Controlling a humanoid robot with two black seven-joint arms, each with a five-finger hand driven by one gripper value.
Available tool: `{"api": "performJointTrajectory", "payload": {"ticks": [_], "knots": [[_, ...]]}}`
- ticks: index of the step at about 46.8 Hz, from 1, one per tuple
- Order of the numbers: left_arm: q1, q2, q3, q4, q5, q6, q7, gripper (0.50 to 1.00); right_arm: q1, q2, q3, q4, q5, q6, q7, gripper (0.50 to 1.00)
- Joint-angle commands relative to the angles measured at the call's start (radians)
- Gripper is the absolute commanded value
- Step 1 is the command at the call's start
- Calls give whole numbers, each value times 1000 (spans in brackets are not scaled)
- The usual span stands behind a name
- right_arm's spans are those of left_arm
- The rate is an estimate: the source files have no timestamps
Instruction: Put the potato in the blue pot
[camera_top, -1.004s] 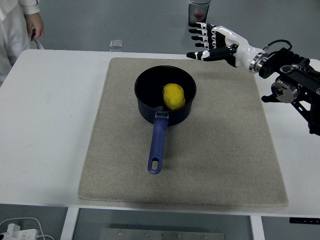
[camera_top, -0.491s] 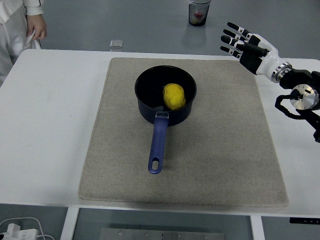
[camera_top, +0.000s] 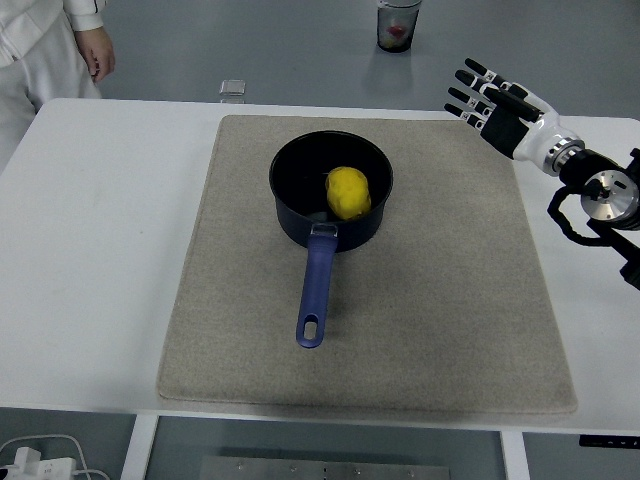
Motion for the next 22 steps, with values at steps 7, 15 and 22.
{"api": "performJointTrajectory", "payload": {"ticks": [7, 15, 22], "knots": [[0, 0, 0, -1, 0, 0, 0, 996, -18, -4, -2, -25, -17, 2, 2, 930], [0, 0, 0, 1, 0, 0, 0, 996, -23, 0, 0, -34, -14, 5, 4, 930], [0, 0, 0, 1, 0, 0, 0, 996, -24, 0, -2, -40, -14, 5, 33, 930]]}}
